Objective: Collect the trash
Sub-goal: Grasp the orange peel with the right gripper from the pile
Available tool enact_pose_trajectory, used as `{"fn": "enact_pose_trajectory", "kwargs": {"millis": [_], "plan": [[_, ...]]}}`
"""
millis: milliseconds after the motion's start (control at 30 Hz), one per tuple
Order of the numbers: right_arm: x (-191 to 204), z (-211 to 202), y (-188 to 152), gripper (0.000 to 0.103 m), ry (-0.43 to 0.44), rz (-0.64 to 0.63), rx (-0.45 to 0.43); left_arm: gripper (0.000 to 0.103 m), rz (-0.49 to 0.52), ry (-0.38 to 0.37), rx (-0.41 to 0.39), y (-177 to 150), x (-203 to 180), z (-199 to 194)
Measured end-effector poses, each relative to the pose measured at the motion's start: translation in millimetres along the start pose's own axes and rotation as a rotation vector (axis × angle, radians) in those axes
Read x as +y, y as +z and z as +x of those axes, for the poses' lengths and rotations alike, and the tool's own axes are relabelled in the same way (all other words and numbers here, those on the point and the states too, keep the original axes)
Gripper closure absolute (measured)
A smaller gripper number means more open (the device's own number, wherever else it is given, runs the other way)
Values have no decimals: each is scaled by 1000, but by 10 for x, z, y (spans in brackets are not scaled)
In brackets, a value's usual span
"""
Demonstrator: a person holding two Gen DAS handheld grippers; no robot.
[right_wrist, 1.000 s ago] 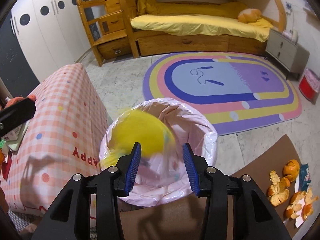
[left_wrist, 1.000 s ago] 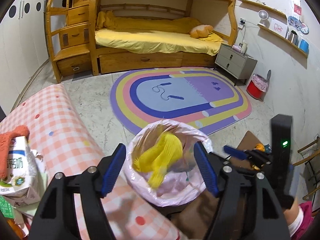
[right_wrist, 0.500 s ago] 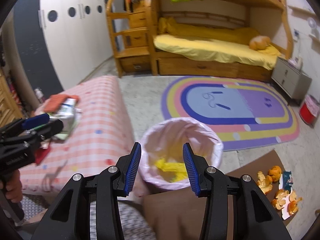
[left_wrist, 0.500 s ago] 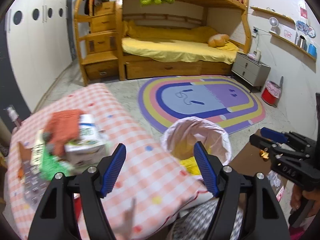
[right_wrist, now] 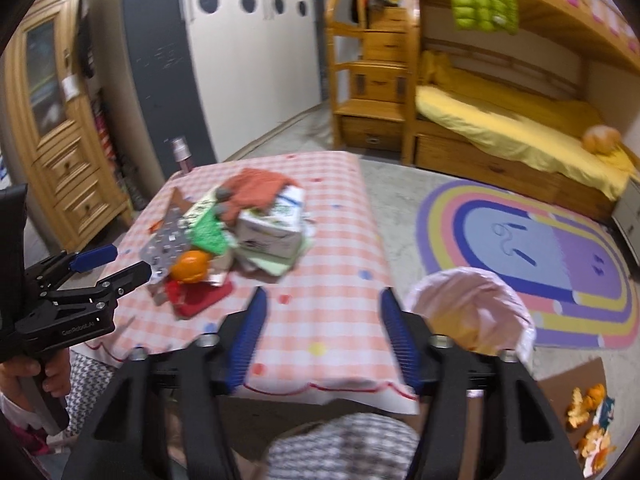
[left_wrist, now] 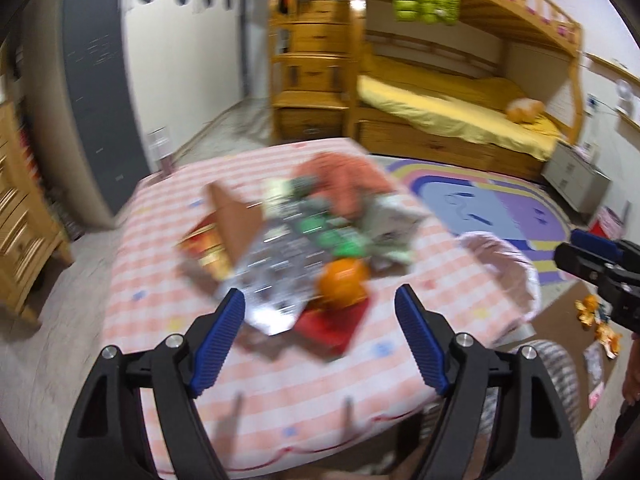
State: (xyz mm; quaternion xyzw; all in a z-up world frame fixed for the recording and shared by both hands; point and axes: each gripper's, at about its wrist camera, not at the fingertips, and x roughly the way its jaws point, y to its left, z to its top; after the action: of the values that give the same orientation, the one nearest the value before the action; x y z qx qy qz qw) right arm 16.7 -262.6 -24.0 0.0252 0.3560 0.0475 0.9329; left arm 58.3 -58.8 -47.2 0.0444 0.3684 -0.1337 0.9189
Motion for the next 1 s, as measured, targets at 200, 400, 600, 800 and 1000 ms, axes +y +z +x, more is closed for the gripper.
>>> {"fn": "enact_pose_trajectory", "kwargs": {"millis": [200,400,600,800,1000], "plan": [[538,298,27,39,87,-84,29,19,-74,104,20,-184,532,-16],[896,588,54,47,158,-123,49,13,-107,130,38,-266,789,-19],[1049,846,115,50,174,-153,87,15,-108,114,46,-301,832,32],[1114,1119,147,50,192,-136,134,20,-101,112,48,-294,806,67],[1131,1151,136,76,200,-143,149,20,-82,102,43,-281,725,73]]}}
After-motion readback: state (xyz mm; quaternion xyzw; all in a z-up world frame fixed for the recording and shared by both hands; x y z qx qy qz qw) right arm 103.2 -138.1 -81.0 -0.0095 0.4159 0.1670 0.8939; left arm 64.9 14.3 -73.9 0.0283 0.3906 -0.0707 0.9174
